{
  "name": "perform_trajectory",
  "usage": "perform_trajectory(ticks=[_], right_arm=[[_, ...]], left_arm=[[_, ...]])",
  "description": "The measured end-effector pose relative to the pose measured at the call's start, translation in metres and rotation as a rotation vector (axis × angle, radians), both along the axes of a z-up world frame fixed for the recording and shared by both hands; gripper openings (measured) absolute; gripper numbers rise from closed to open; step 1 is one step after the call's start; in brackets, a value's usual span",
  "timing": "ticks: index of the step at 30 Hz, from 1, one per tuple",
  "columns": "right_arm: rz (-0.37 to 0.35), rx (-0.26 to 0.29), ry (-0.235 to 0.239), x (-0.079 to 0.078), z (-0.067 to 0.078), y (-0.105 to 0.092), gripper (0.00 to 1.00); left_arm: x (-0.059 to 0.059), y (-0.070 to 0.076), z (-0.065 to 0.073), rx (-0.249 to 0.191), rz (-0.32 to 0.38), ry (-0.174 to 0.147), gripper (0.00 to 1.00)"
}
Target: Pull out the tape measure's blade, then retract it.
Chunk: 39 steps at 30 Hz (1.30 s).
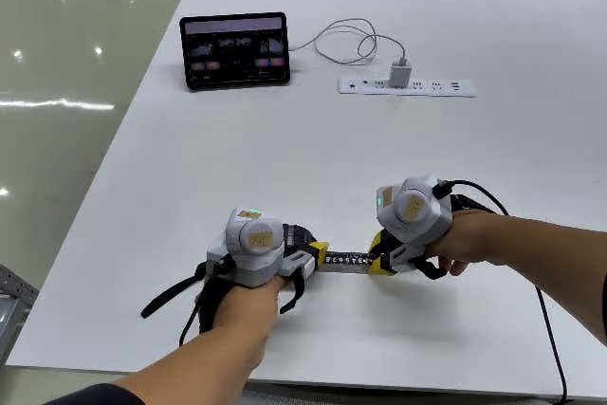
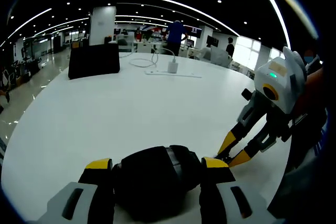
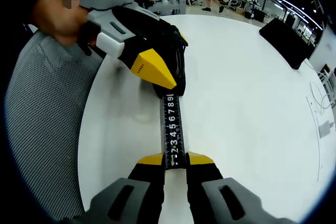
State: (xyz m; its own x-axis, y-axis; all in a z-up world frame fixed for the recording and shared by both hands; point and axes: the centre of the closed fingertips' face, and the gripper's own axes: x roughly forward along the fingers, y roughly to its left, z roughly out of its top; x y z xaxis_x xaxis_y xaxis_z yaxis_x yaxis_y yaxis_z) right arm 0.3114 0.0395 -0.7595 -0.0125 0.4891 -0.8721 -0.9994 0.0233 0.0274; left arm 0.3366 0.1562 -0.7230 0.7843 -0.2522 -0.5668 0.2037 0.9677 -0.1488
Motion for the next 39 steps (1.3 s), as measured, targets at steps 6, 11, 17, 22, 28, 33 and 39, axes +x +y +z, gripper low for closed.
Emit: perform_trajectory(ticks=[6,11,17,22,28,33,39], right_arm=[[-0.007,0.006,0.018,-0.0012,0.0002,0.0003,0.12],[0.007,0.02,0.001,-0.0026,-0.0015,-0.0062,0.12],[0.007,0.032,-0.012,-0.0015,-0.0014,-0.0078,0.12],[-0.005,0.038,-0.018,0.0,-0.0011,-0.0065,0.1],[-0.012,0.038,-0.032,0.0023,-0.0016,0.0014,0.1],[-0.02,0.047,-0.025,0.0025,-0.0018,0.0003,0.1],[-0.024,0.051,-0.019,0.0017,-0.0016,0.0005,0.1]], left_arm=[[-0.0003,-0.0003,-0.0002,0.006,-0.01,0.001,0.61],[-0.0002,-0.0008,-0.0002,0.006,-0.012,0.002,0.61],[0.0001,-0.0008,-0.0004,0.005,-0.009,0.004,0.61],[0.0,-0.0003,-0.0001,-0.002,-0.002,0.004,0.61],[-0.0003,-0.0002,-0.0001,-0.01,-0.005,0.011,0.61],[-0.0004,0.0004,-0.0002,-0.015,0.001,0.012,0.61],[-0.0008,0.0005,-0.0002,-0.009,-0.006,0.017,0.61]])
